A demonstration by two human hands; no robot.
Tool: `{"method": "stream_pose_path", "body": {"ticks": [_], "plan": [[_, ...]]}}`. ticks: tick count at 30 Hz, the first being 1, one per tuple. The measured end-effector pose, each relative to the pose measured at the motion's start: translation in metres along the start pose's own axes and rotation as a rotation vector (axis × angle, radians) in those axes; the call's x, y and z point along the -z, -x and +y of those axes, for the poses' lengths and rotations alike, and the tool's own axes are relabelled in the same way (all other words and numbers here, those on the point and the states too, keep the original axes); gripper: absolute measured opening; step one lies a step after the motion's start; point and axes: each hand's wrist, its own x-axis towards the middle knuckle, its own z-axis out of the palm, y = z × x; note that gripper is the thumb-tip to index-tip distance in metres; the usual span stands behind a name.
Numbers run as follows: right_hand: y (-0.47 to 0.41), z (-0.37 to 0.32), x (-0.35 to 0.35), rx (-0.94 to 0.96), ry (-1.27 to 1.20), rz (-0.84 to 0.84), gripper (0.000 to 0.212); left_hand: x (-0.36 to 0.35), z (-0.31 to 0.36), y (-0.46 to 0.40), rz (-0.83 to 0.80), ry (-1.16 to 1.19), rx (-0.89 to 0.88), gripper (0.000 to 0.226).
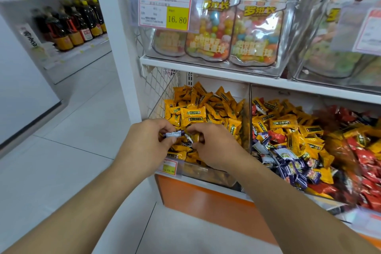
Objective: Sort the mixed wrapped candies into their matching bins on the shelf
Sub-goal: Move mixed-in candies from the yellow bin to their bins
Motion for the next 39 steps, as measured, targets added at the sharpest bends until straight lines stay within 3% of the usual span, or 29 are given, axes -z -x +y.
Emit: {"method": "stream_pose_path", "body": {"ticks": [11, 14, 20, 27, 34, 39], "plan": [[-0.006, -0.006, 0.005, -0.027, 0.011, -0.107, 0.040, 0.004, -0.008, 0.002, -0.074, 0.026, -0.003, 0.007], [-0.006, -0.004, 0.004, -0.039, -0.014, -0.099, 0.042, 0.004, -0.008, 0.002, -0.078, 0.022, -0.003, 0.010], [-0.002, -0.003, -0.002, -0.058, -0.058, -0.039, 0.023, 0.004, -0.006, 0.001, -0.070, 0.042, 0.003, 0.011], [0.004, -0.004, -0.003, -0.019, -0.080, 0.035, 0.018, 0.004, 0.002, 0.003, -0.052, 0.070, 0.005, 0.014], [0.037, -0.014, 0.040, 0.037, -0.420, 0.157, 0.024, 0.001, 0.026, 0.008, -0.054, 0.205, -0.027, 0.021], [0.073, -0.001, 0.072, 0.016, -0.563, 0.169, 0.012, -0.014, 0.063, 0.019, -0.054, 0.369, -0.054, 0.020]]}}
